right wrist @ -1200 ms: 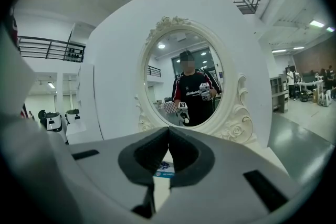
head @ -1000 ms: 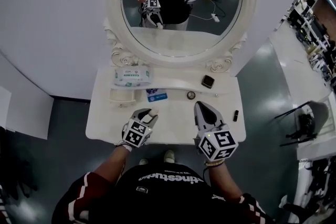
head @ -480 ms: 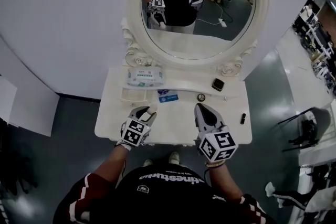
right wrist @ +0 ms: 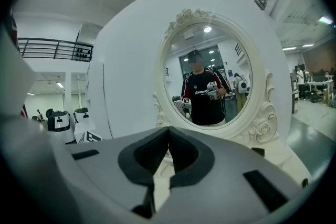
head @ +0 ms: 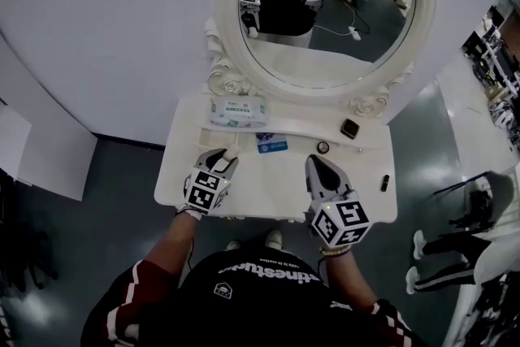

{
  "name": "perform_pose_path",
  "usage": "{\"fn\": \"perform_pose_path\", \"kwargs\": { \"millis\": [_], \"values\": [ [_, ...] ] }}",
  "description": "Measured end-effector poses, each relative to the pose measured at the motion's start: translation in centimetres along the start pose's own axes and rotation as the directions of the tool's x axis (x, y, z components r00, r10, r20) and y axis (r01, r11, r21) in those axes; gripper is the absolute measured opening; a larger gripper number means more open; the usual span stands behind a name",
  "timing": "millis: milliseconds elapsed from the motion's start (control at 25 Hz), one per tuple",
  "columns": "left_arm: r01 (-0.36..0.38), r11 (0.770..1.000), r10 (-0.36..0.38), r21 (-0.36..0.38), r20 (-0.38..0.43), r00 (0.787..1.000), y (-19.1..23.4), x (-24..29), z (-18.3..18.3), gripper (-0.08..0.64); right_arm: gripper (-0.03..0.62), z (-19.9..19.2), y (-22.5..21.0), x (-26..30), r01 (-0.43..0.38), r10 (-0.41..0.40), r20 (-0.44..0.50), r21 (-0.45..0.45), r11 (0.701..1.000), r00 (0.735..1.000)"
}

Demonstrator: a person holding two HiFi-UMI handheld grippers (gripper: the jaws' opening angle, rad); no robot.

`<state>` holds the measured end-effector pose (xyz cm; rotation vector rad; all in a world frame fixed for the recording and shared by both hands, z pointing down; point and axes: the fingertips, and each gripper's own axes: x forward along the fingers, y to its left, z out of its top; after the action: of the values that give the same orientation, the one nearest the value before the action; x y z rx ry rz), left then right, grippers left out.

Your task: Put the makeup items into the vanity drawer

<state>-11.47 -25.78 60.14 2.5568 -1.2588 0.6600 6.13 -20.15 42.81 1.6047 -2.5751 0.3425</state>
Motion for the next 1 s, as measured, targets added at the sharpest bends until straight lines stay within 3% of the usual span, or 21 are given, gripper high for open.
{"fn": "perform_pose_path", "kwargs": {
  "millis": [480,1000],
  "values": [
    [-0.061,0.998,0.059,-0.031,-0.071,0.996,4.3,3.3,-3.4,0.153,-0.008,-0.9,-0.8,1.1,0.013,-0.013,-0.038,-0.001,1.0,0.999],
    [-0.089,0.985,0.067,-0.148,-0.147,0.987,6.0,6.9,-5.5,0.155,-0.008,-1.7,-3.8,0.7,0.065,-0.064,-0.065,0.004,0.998,0.996]
  ]
}}
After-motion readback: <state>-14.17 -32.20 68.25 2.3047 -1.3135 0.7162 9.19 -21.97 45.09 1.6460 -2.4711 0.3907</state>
